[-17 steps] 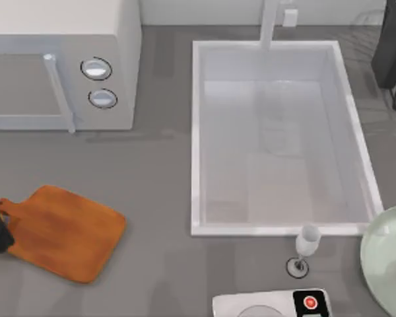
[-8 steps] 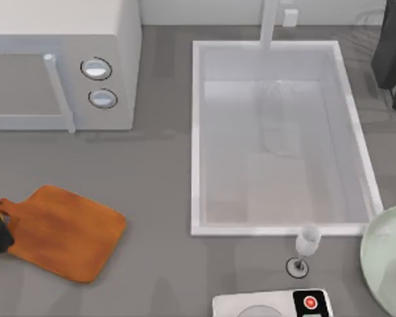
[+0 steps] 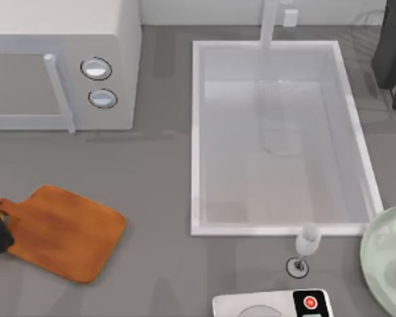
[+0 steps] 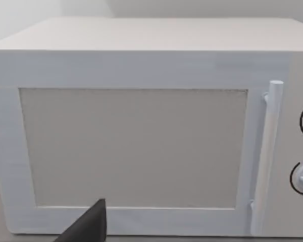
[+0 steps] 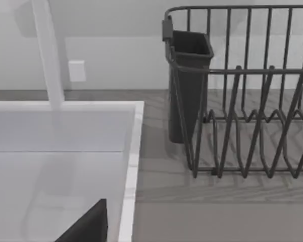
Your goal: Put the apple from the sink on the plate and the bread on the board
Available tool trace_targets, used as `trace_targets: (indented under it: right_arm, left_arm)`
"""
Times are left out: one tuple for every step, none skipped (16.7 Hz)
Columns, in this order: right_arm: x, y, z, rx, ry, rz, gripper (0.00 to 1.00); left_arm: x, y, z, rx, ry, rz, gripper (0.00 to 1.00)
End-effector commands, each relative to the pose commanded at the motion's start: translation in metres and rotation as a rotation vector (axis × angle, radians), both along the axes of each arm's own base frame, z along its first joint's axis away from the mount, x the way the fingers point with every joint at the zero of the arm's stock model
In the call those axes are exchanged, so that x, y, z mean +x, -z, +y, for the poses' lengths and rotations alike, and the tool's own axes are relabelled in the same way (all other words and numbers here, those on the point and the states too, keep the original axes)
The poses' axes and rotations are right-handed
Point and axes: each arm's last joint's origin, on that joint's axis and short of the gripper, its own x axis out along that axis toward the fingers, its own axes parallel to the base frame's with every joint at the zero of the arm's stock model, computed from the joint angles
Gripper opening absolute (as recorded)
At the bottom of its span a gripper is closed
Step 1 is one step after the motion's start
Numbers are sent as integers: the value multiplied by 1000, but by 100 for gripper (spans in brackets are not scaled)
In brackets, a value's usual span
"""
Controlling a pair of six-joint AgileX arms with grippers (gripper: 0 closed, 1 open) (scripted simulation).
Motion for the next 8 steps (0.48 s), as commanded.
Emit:
trace_targets:
  right_arm:
    - [-1,6,-1,-4,4,-50,100]
    - [-1,12,-1,-8,7,-86,100]
    - [-2,16,-1,-10,9,-111,100]
    - [-2,18,-1,-12,11,-125,100]
    - [-2,19,-1,-12,11,-129,100]
    - [-2,19,-1,-12,11,-129,100]
    - [-2,19,-1,-12,11,-129,100]
    - [-2,19,-1,-12,11,-129,100]
  left_arm:
    - [0,0,0,0,0,0,100]
    - [0,0,0,0,0,0,100]
    - [0,0,0,0,0,0,100]
    - [0,0,0,0,0,0,100]
    - [0,0,0,0,0,0,100]
    - [0,0,0,0,0,0,100]
    - [0,0,0,0,0,0,100]
    - [0,0,0,0,0,0,100]
